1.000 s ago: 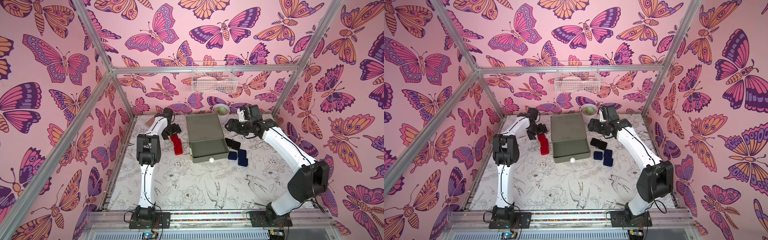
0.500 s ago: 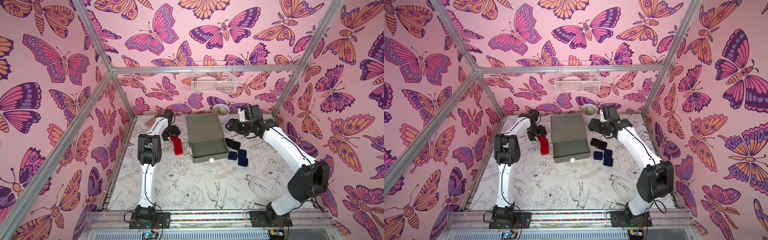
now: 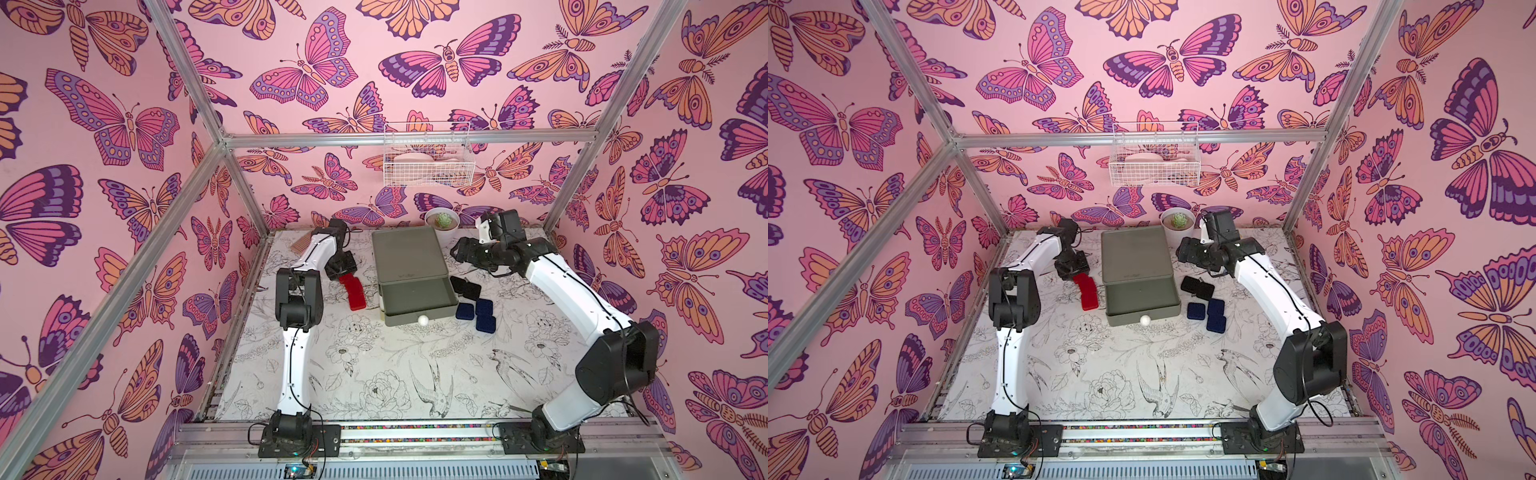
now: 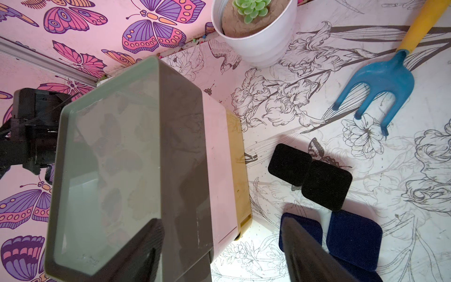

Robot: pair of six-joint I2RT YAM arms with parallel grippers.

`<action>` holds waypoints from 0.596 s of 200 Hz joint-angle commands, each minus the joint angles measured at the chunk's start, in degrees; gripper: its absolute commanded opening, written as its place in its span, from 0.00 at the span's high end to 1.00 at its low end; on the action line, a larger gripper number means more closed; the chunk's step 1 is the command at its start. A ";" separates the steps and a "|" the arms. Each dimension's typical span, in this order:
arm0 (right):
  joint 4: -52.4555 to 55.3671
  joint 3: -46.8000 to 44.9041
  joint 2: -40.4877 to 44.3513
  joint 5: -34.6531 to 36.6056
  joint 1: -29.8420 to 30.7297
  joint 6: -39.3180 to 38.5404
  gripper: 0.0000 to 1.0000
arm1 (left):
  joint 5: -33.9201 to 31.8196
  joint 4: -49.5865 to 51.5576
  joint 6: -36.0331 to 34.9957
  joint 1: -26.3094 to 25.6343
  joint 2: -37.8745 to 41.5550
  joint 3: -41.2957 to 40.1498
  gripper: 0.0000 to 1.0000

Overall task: Place the brooch boxes into the drawer by color
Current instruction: Pick up the brooch box from the center of the board.

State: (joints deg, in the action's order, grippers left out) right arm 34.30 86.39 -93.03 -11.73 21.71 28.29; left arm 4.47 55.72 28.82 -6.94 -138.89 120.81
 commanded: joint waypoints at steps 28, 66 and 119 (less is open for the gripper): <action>-0.96 0.36 1.50 -1.45 -0.27 0.23 0.19 | -2.25 2.64 -2.73 1.24 9.80 -2.77 0.49; -2.66 0.36 2.08 -2.69 -0.27 0.45 0.19 | -2.11 2.64 -4.76 1.36 17.07 -3.30 0.48; -9.72 -1.66 6.47 -13.16 0.91 -1.68 0.20 | 12.60 2.54 -7.41 0.23 28.16 -5.39 0.47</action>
State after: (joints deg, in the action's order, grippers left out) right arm 29.56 85.14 -90.00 -17.67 21.85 28.29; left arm 7.79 57.12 24.45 -5.93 -114.69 117.10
